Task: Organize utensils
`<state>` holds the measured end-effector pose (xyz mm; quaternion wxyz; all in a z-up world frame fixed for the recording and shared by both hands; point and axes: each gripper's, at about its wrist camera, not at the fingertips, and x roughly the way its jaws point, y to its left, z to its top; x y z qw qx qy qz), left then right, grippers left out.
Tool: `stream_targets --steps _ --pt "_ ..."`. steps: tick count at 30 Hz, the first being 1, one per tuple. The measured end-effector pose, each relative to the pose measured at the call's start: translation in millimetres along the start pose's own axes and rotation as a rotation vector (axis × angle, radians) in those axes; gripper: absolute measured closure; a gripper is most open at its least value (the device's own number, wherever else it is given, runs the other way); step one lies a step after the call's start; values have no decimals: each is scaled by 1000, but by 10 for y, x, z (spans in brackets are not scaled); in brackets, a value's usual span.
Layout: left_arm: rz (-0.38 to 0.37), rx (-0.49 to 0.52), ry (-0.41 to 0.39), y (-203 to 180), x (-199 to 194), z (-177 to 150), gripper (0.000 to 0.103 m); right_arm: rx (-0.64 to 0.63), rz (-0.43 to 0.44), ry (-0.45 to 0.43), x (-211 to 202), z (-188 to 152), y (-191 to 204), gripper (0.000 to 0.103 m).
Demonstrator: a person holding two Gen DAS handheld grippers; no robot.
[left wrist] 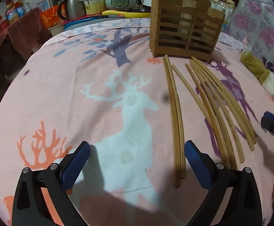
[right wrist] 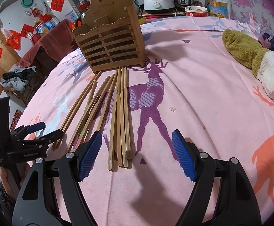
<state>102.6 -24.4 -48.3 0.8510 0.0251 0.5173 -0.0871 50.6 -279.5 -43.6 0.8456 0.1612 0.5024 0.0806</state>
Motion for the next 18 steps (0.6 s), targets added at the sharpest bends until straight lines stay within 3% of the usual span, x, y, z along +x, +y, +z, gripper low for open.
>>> stream_targets --steps 3,5,10,13,18 --pt "47 -93 -5 236 12 46 5 -2 -1 0 0 0 3 28" --pt "36 -132 -3 320 16 61 6 -6 1 2 -2 -1 8 28" --pt "0 -45 -20 130 -59 23 6 -4 6 1 -12 -7 10 28" --pt "21 1 -22 28 -32 20 6 0 15 0 -24 -7 10 30" --pt "37 5 -18 31 0 21 22 5 46 4 -39 -9 3 36"
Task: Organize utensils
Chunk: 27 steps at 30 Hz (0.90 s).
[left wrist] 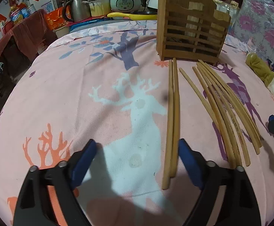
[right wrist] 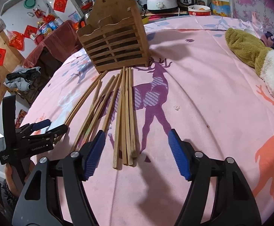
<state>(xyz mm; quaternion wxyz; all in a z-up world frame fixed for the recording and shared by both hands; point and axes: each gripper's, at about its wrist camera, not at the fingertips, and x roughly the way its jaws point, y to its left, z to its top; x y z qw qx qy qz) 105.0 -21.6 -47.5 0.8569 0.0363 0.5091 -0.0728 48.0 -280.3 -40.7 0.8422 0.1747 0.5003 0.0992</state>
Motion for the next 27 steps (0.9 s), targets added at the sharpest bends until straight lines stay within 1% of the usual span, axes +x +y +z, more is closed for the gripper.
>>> stream_targets --steps 1,2,5,8,11,12,15,16,17,18,19,20,22,23,24,26,27 --pt "-3 -3 -3 16 -13 -4 25 4 5 -2 -9 0 -8 37" --pt "-9 -7 -4 30 -25 -3 26 8 9 -5 -19 1 -18 37" --pt "-48 -48 -15 123 -78 12 26 27 26 -13 -56 4 -66 37" --pt "-75 -77 -24 178 -113 18 26 36 25 -14 -56 2 -90 37" --pt "-37 -64 -1 148 -47 6 26 28 23 -10 -37 -8 -72 37" --pt "-27 -51 -9 121 -60 5 26 26 22 -9 -40 -11 -66 37" --pt "-21 1 -7 5 -43 -20 26 25 17 -7 -32 -11 -67 37" --pt "20 37 -12 -71 -21 -34 25 29 15 -7 -33 -9 -74 37" --pt "39 57 -26 -110 -33 -37 26 33 17 -7 -38 -6 -83 37" --pt "52 85 -35 -166 -41 -38 26 36 19 -9 -46 -6 -89 37" --pt "53 90 -36 -178 -43 -32 27 38 21 -12 -53 -5 -94 37" --pt "44 82 -31 -160 -39 -25 27 39 22 -12 -53 -3 -97 37" --pt "-11 27 -13 -52 -41 1 27 41 27 -9 -46 -4 -105 37" --pt "-38 -2 -21 7 -80 9 27 41 30 -8 -47 -5 -102 37" --pt "-49 -12 -32 20 -107 10 27 41 31 -9 -50 -6 -101 37" --pt "-47 -10 -51 22 -154 4 27 37 31 -10 -50 -10 -94 37" --pt "-36 -6 -50 10 -151 -1 27 35 29 -8 -42 -13 -94 39"
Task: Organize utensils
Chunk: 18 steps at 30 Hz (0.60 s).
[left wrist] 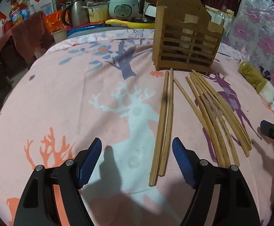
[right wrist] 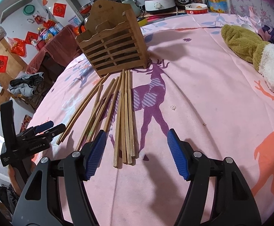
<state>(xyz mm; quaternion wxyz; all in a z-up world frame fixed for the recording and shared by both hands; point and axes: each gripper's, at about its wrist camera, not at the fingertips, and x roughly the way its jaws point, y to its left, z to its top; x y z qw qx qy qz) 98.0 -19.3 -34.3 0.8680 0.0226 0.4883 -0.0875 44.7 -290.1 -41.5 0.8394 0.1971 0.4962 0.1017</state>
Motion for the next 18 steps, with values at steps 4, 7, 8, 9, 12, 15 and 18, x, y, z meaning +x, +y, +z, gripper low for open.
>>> stream_targets --steps 4,7,8,9,12,15,18 --pt "-2 -17 32 35 64 -10 29 0 6 28 46 -25 -20 66" --pt "-3 -21 17 64 2 -36 31 -5 13 48 68 -59 -39 77" --pt "2 -22 13 73 -18 -49 31 -13 9 53 74 -70 -35 78" --pt "8 -25 14 85 -18 -52 31 -19 5 57 79 -77 -26 79" --pt "7 -59 35 165 28 -50 31 -44 -32 78 155 -86 7 83" --pt "5 -49 36 148 33 -47 31 -99 -55 93 240 -88 82 85" --pt "11 -11 41 70 49 -64 31 -109 -43 95 235 -87 102 85"
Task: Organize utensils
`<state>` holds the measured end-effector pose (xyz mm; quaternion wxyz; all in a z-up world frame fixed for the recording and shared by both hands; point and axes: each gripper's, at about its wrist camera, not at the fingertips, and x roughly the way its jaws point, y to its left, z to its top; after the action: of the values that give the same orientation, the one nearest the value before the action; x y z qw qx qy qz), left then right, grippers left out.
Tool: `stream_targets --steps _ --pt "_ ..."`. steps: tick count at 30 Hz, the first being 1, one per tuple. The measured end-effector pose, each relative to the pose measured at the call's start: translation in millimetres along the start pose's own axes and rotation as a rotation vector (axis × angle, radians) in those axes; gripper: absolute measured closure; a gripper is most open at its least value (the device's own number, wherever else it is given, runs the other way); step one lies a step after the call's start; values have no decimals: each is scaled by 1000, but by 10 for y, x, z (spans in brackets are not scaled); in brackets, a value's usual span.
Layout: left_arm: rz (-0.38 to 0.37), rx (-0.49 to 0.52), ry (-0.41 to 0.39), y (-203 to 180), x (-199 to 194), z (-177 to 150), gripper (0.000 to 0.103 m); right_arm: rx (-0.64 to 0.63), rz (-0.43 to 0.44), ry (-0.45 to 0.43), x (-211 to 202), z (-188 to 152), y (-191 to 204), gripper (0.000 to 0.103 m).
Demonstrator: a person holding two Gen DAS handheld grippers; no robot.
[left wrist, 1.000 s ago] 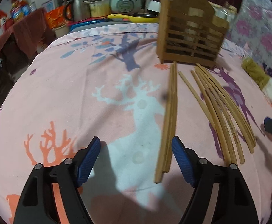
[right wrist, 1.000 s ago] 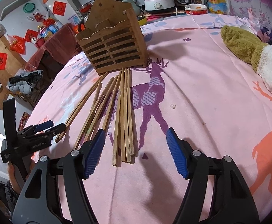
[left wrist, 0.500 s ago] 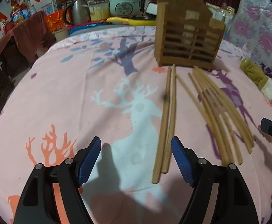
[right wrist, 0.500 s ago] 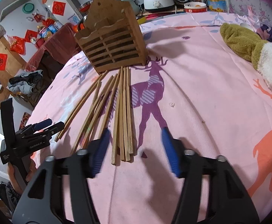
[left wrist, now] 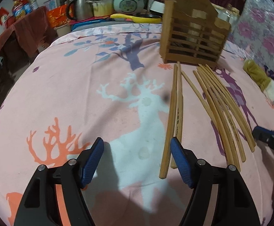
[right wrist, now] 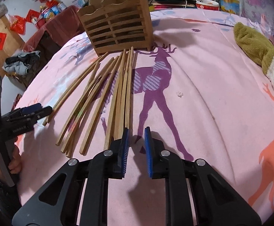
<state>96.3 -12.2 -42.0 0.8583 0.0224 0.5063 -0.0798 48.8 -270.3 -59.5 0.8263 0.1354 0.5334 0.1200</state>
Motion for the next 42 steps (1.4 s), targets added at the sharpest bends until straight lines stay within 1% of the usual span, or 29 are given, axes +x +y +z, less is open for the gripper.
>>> stream_targets --steps 1,2,3,5,7,9,10,12,14,16,20,22,24,25,26,27,28,29,32,36,38,40,42 --pt "22 19 3 -37 22 -5 30 7 18 4 0 0 -12 85" --pt "43 36 0 -73 34 -6 29 2 16 8 14 -1 -1 85" --pt "49 42 -3 -83 36 -4 29 -7 13 9 21 -6 23 85" --pt "41 34 1 -65 47 9 29 -43 0 9 45 -9 102 85" --pt "23 11 5 -16 42 21 29 -81 -38 1 66 -17 177 85" --pt "10 -6 5 19 30 31 29 -109 -81 -10 91 -7 221 89" --pt "-2 -20 3 45 14 32 29 -108 -87 -12 90 -5 212 93" --pt "-23 -42 2 94 -14 20 29 -81 -72 -9 80 4 136 98" --pt "-25 -46 3 114 -27 -2 29 -46 -61 -8 63 7 63 98" --pt "-6 -27 3 101 -37 -36 29 -25 -59 -9 36 -5 17 98" --pt "6 8 4 32 -35 -61 28 -23 -62 -8 43 -5 22 98" --pt "28 32 5 -15 -13 -69 26 -26 -66 -9 43 -8 29 98" --pt "49 55 -7 -61 -5 -70 26 -27 -68 -9 41 -10 32 98" --pt "48 59 -12 -69 -10 -71 33 -25 -67 -10 40 -13 32 98" --pt "40 60 -19 -73 -26 -74 42 -25 -66 -12 39 -13 33 97" --pt "41 65 -35 -85 -58 -82 70 -31 -72 -15 35 -18 47 97" --pt "39 73 -44 -102 -77 -89 90 -41 -83 -18 34 -25 65 97" --pt "33 80 -47 -118 -83 -97 92 -49 -93 -20 33 -29 83 97" --pt "42 97 -42 -163 -59 -107 92 -53 -94 -18 34 -24 82 97" --pt "35 87 -42 -149 -60 -108 90 -34 -74 -14 15 -41 41 97" --pt "34 88 -44 -147 -64 -112 91 -47 -83 -18 4 -57 62 97" --pt "32 96 -53 -166 -85 -116 93 -63 -101 -33 -20 -78 101 97" --pt "31 95 -93 -169 -183 -106 94 -82 -111 -79 -114 -86 145 97"
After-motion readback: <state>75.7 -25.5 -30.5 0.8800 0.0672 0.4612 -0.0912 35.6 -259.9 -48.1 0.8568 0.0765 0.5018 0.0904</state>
